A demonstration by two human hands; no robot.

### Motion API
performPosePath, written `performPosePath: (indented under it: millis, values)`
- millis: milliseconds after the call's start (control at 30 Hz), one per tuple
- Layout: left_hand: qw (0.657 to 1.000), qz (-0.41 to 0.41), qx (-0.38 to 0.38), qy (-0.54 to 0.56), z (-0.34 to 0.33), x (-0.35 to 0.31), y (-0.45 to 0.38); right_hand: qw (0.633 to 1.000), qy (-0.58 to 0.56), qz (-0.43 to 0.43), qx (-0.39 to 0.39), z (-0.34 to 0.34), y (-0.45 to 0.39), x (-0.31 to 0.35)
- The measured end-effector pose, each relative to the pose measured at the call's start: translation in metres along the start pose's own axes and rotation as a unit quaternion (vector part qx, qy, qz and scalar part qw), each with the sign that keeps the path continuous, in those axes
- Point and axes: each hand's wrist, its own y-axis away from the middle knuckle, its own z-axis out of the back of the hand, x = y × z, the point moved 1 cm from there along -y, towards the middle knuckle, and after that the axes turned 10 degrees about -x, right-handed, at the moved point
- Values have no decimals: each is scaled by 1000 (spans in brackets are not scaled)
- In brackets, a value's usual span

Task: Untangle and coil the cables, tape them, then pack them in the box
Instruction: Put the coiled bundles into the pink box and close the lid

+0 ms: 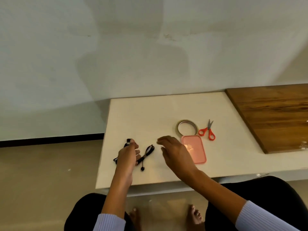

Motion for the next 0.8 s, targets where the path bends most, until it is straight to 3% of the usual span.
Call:
performPosePath:
  millis: [167,300,433,600,700,800]
  values:
    - [1000,-13,-19,-11,16,4,-5,963,93,99,233,-44,-32,30]
    - [1000,-12,-16,-17,19,5,-8,929,180,158,282,-60,-43,35]
    - [999,-29,-20,-7,22,3,-7,944,148,130,265,-57,-52,29]
    - [998,-36,-18,37,27,-2,-6,980,46,-67,182,-5,-61,14]
    - [999,-29,-5,31,25,-1,-2,977,14,-185,103,24,-47,-2]
    - [1000,-22,11,16,20,-2,2,964,29,-249,85,30,-26,-9]
